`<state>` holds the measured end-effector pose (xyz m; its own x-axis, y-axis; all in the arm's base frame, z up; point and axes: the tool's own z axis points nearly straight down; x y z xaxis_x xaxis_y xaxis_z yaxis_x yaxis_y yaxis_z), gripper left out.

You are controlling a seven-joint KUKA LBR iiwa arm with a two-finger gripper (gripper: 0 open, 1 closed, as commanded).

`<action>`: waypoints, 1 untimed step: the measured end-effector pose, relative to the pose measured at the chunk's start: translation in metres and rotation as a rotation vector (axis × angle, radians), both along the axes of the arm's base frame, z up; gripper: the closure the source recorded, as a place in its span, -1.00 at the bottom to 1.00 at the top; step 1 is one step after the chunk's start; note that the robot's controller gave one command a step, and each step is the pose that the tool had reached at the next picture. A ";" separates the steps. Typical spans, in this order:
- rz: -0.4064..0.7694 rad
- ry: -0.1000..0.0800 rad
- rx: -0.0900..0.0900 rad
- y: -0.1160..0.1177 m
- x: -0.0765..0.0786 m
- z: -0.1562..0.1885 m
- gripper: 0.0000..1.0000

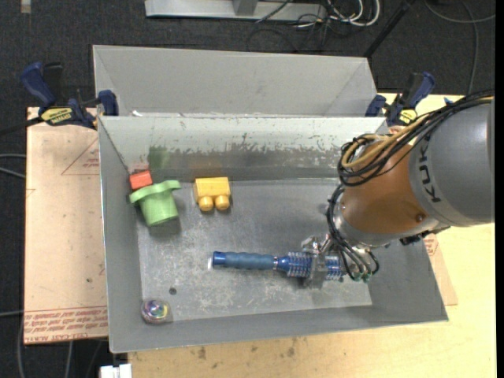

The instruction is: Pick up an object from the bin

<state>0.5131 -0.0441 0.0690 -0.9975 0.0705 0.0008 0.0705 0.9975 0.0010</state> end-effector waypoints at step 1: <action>-0.001 -0.008 -0.001 0.000 -0.007 0.158 1.00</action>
Offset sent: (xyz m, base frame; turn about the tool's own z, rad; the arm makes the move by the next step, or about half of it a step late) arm -0.0083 0.0001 0.1541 0.0022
